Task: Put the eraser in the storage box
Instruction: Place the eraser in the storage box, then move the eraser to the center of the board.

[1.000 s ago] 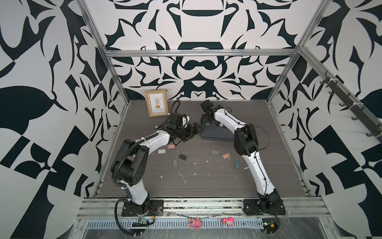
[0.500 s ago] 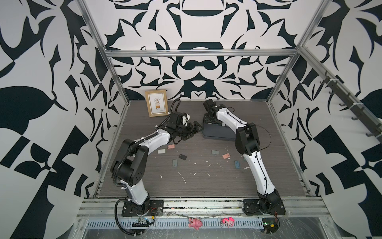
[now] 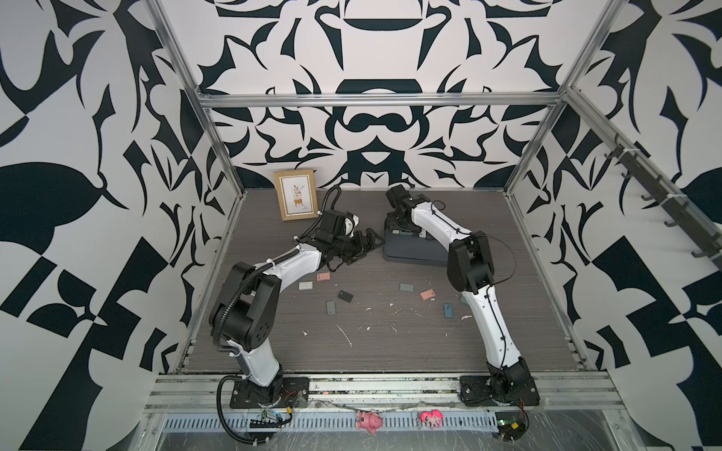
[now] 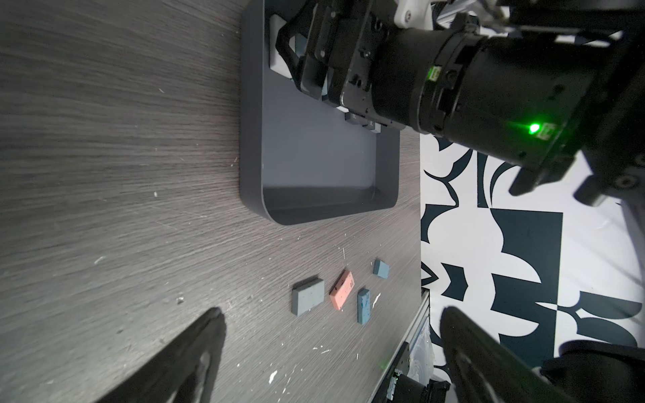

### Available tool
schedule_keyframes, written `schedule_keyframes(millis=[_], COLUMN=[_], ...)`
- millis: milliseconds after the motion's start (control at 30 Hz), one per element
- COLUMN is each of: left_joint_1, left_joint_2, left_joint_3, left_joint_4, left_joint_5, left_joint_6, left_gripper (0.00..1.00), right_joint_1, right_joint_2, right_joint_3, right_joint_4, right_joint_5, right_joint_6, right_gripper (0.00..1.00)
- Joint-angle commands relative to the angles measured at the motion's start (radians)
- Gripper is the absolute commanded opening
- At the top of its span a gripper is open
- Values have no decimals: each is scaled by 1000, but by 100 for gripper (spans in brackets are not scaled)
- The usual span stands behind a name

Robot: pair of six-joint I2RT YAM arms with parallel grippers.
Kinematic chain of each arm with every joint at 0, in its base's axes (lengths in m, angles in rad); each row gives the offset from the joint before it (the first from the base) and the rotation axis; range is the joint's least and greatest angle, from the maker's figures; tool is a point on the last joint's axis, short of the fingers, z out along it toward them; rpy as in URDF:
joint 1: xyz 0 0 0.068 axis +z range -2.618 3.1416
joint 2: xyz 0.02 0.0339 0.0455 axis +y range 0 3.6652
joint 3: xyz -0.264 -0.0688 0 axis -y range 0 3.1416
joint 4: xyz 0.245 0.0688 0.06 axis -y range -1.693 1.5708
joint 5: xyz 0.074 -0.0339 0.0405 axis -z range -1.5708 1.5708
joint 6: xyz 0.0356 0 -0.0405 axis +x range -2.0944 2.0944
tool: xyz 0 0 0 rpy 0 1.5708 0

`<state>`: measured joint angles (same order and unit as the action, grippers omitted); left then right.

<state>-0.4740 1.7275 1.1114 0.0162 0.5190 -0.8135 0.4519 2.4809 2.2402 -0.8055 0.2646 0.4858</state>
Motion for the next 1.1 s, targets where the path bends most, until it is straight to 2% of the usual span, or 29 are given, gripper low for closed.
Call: schedule_keyframes(millis=[0, 233, 433, 500, 733, 900, 1067], left_joint_1=[-5, -8, -8, -7, -8, -8, -8], left_joint_2=[6, -7, -31, -37, -94, -151, -185], left_joint_3=[32, 44, 78, 95, 113, 97, 71], left_joint_4=[-29, -58, -146, -190, -354, -443, -523], left_joint_5=[-7, -14, -44, -59, -129, -199, -261], left_joint_6=[10, 16, 55, 76, 168, 223, 244], left_gripper=[99, 99, 99, 99, 99, 99, 99], right_joint_1=[-4, -5, -16, -24, -77, -148, -194], right_joint_2=[-84, -118, -219, -273, -512, -683, -798], right_joint_3=[1, -14, -104, -168, -461, -684, -827], right_joint_4=[-6, -7, 17, 39, 109, 161, 152], right_joint_5=[-5, -15, -41, -51, -62, -159, -166], right_joint_6=[-15, -23, -23, -23, -30, -31, -74], right_gripper=[81, 82, 85, 89, 93, 96, 98])
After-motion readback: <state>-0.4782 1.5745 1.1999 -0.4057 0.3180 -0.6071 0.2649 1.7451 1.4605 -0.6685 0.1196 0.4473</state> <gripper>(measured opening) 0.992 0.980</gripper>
